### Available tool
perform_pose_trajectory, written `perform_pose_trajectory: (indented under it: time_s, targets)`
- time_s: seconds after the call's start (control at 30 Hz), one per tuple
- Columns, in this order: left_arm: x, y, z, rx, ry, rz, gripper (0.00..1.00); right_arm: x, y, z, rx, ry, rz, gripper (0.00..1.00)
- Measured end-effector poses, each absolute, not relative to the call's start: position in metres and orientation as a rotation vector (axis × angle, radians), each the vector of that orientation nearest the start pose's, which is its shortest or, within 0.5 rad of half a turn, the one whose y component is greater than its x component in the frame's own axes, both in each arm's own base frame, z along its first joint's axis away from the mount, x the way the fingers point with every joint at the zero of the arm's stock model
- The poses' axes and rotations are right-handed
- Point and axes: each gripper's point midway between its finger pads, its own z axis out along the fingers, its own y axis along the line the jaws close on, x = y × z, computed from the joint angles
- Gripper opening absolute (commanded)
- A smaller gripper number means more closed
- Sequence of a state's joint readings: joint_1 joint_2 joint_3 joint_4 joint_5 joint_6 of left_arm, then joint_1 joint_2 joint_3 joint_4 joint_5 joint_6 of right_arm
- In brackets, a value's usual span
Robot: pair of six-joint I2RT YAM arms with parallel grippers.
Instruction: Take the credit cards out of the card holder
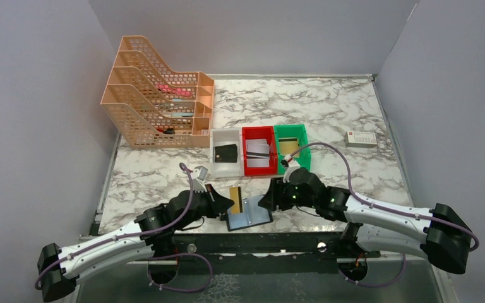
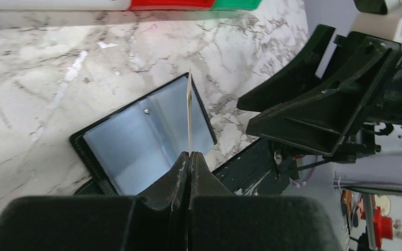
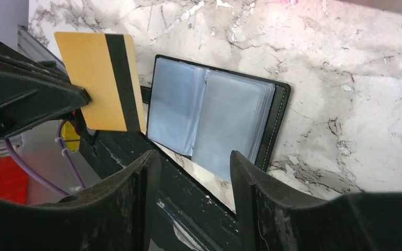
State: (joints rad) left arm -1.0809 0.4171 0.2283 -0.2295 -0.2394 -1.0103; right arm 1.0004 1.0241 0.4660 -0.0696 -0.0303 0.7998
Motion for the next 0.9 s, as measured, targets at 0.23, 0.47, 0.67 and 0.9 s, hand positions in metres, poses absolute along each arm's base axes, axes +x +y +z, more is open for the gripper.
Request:
perform_pose_trajectory:
  time_s: [0.23, 0.47, 0.67, 0.9]
  targets:
    - [0.119, -0.25, 0.126, 0.06, 2.114, -1.2, 0.0, 0.134, 0.286, 0.104, -0.318, 2.335, 1.076, 0.6]
    - [0.119, -0.26, 0.148, 0.086, 2.019, -1.302, 0.0, 0.143, 0.289, 0.135, -0.325, 2.209, 1.253, 0.62]
    - [0.131, -0.253, 0.142, 0.02, 2.015, -1.313, 0.0, 0.14, 0.293, 0.136, -0.368, 2.202, 1.305, 0.62]
    - [0.142, -0.24, 0.114, -0.115, 2.086, -1.273, 0.0, 0.134, 0.288, 0.117, -0.385, 2.242, 1.288, 0.63]
